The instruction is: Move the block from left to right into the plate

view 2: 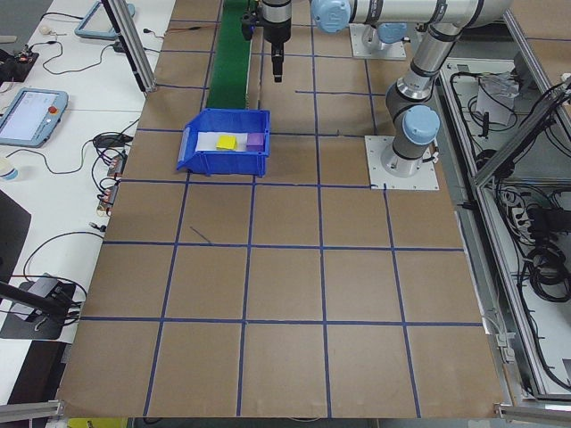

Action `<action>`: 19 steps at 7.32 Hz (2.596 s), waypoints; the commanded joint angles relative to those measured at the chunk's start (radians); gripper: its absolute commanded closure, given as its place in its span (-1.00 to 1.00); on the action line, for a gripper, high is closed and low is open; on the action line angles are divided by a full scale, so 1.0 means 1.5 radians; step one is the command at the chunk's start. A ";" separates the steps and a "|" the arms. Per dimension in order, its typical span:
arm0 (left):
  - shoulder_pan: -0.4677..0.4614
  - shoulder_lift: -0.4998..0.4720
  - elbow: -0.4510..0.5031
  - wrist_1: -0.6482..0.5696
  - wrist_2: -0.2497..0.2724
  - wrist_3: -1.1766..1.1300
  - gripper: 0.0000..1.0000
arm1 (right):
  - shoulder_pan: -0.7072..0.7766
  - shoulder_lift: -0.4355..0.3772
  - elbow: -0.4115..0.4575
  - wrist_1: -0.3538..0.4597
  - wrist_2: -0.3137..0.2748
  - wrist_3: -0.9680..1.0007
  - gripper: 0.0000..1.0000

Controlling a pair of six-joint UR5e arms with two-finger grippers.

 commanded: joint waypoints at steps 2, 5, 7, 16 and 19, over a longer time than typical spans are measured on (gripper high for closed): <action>0.005 -0.038 -0.011 0.086 0.001 0.038 -1.00 | 0.002 0.000 -0.003 -0.001 -0.001 0.000 -1.00; 0.006 -0.151 -0.013 0.156 0.004 0.037 -1.00 | 0.003 -0.005 -0.001 0.000 -0.001 0.000 -1.00; 0.028 -0.193 -0.026 0.162 0.007 0.057 -1.00 | 0.003 -0.006 -0.001 0.000 0.000 0.000 -1.00; 0.044 -0.286 -0.134 0.276 0.000 0.053 -1.00 | 0.001 -0.005 -0.002 0.000 0.000 0.000 -1.00; 0.044 -0.279 -0.125 0.316 0.006 0.052 0.73 | 0.001 -0.005 -0.004 0.000 -0.001 0.000 -1.00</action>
